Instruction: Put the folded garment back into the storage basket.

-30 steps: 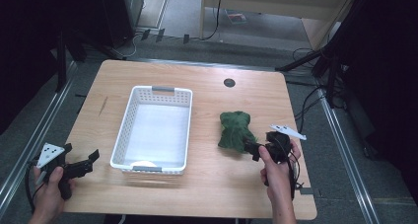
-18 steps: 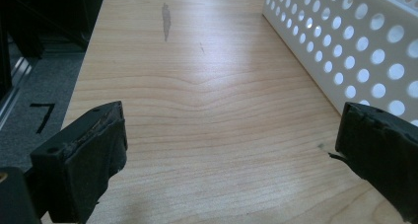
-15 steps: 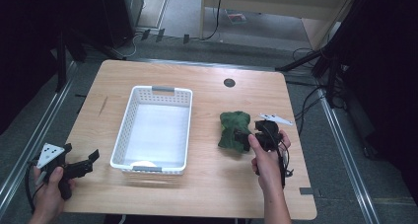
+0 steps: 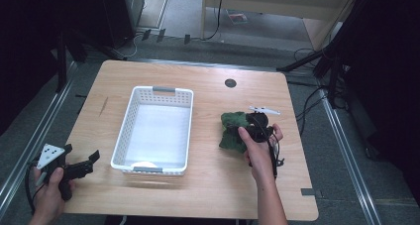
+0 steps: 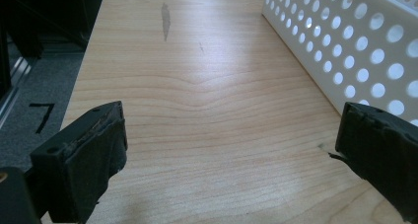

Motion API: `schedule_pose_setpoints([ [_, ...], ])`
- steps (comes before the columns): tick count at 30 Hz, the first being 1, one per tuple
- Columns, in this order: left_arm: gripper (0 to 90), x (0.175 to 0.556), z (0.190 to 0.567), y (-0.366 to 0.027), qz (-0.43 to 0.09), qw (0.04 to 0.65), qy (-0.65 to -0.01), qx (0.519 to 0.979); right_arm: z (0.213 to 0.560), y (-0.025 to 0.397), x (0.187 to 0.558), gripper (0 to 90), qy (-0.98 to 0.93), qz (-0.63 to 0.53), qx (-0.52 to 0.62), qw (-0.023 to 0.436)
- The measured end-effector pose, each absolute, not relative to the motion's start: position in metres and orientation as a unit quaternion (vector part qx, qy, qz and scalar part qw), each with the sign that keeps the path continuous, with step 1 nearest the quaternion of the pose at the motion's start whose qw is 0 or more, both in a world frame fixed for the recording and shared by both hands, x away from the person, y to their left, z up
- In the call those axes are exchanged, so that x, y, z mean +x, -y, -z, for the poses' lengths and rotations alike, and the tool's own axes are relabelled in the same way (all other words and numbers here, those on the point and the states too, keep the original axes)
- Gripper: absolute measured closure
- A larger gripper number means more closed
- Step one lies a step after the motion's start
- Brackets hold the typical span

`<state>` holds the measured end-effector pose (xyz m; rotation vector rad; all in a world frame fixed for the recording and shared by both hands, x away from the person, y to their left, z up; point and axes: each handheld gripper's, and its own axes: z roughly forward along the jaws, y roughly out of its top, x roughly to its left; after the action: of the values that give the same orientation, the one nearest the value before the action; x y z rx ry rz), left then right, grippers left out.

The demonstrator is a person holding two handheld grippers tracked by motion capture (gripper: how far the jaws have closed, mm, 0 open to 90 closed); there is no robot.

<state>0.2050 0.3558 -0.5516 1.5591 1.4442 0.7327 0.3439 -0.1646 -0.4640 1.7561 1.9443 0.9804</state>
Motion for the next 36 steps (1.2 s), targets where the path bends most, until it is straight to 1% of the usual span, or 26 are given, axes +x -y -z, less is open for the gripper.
schedule_pose_setpoints([
  [15,0.3,0.205,0.552,-0.356,-0.293,0.432,-0.579,0.626,0.488,0.156,0.368,0.0,-0.693,-0.288,0.64,0.164],
  [36,0.3,0.205,0.552,-0.356,-0.293,0.432,-0.579,0.627,0.518,0.154,0.376,0.0,-0.7,-0.251,0.651,0.154],
])
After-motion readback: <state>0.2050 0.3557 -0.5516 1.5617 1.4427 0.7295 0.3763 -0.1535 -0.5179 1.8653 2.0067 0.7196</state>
